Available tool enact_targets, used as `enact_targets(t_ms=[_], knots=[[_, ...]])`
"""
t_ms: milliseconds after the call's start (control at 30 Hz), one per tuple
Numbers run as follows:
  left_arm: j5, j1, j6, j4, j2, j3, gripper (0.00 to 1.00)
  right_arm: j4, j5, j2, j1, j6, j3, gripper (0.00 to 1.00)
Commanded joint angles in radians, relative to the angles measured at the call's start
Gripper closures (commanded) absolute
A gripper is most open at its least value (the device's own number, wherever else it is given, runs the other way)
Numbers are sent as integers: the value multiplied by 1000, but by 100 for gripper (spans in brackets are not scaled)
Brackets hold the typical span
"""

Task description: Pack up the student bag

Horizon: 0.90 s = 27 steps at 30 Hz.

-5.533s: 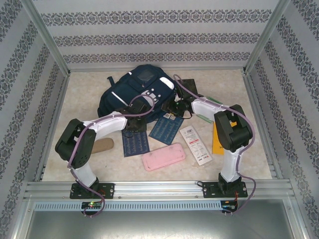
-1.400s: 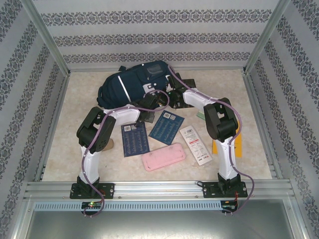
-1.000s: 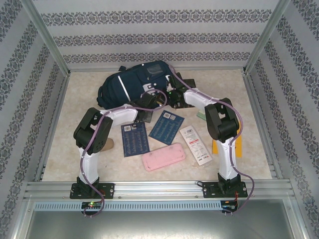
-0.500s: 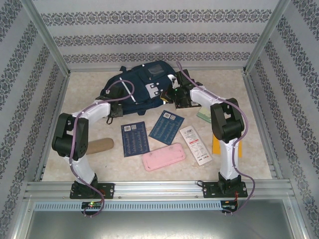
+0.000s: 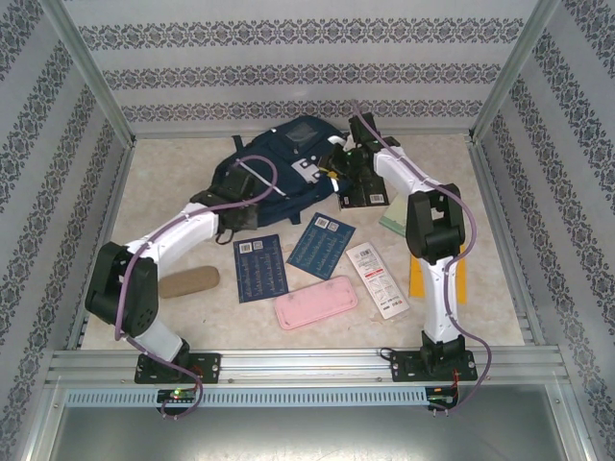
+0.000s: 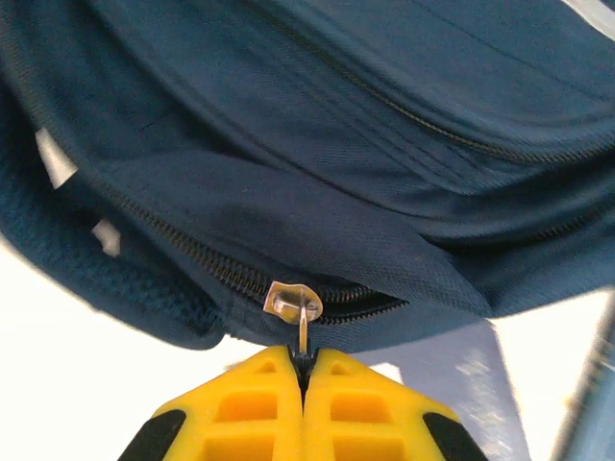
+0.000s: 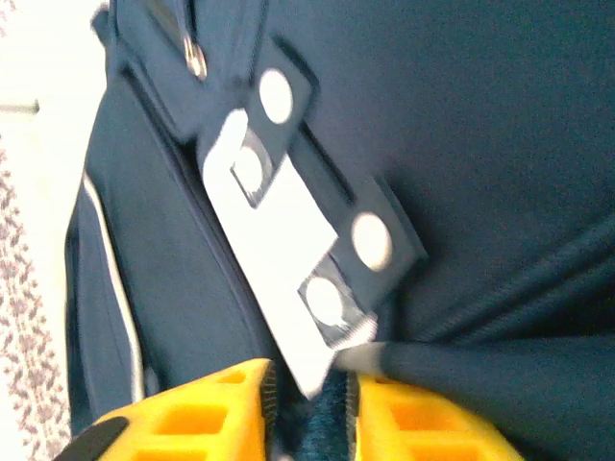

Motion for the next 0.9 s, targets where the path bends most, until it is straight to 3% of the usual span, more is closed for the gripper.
enact_targets(t_ms=[0, 67, 400, 567, 867], knots=[[90, -78, -31, -3, -2, 21, 100, 105, 83, -55, -16, -22, -13, 60], [113, -108, -52, 22, 14, 28, 100, 106, 119, -123, -7, -31, -91, 54], [154, -182, -66, 57, 91, 58, 100, 133, 258, -445, 94, 1, -518, 41], [156, -185, -55, 61, 80, 43, 100, 202, 179, -438, 159, 88, -604, 45], [130, -185, -47, 48, 68, 26, 100, 193, 216, -414, 241, 174, -633, 42]])
